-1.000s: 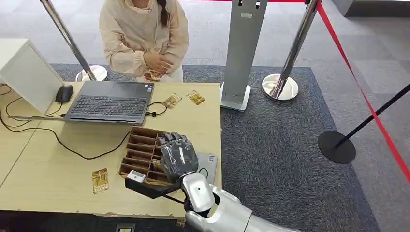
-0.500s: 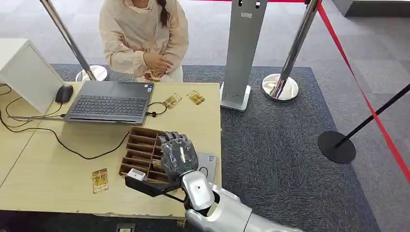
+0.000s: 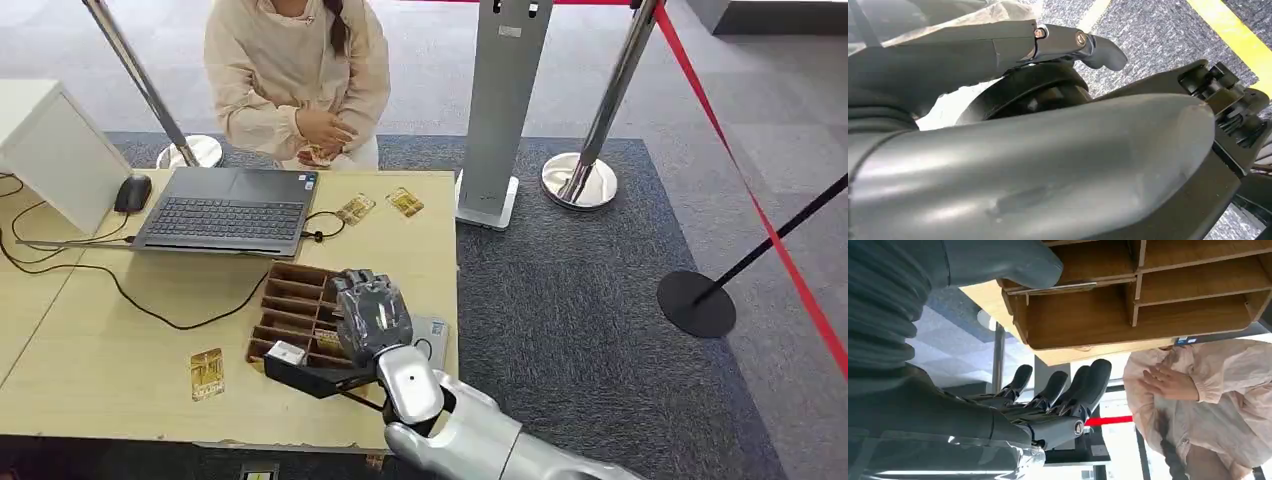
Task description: Pass the card to the sensor for recognition and then transmit it.
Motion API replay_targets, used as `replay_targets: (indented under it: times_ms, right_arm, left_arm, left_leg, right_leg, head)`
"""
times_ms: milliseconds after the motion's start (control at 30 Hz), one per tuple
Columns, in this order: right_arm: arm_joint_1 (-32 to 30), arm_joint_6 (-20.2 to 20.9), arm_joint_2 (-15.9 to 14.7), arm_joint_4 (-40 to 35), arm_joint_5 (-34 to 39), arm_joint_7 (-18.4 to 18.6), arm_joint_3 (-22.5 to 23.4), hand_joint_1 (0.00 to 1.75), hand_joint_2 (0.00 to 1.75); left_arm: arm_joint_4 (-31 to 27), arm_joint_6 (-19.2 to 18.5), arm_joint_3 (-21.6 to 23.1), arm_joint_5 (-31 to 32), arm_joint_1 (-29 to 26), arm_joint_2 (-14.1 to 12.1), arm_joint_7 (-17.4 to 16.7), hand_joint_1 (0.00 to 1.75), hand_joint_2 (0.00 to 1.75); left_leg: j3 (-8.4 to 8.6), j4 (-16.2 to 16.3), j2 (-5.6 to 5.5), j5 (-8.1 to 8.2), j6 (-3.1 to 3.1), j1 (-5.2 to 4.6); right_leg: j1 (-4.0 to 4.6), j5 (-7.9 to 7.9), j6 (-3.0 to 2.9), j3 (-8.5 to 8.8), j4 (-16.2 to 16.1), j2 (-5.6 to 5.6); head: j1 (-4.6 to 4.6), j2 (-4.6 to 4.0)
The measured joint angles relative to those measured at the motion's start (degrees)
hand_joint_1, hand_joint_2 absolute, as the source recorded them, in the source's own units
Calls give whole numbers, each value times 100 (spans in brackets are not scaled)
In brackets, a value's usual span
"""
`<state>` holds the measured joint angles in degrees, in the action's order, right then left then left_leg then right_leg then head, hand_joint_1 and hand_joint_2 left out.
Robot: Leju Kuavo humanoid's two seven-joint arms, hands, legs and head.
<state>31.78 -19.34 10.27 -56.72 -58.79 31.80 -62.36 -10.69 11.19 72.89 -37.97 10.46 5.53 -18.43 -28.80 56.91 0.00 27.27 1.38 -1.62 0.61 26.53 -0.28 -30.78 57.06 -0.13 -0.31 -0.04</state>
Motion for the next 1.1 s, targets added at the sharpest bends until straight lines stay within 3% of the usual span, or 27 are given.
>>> replay_targets:
  times_ms: [1100]
  right_arm:
    - [55,74,111,350,262,13,-7,65,175]
  left_arm:
    - [0,46,0,-24,-4,2,11,0,0]
  left_leg:
    - [0,0,0,0,0,0]
  right_leg:
    - [0,-1,-1,0,0,0]
  head:
    - [0,-2]
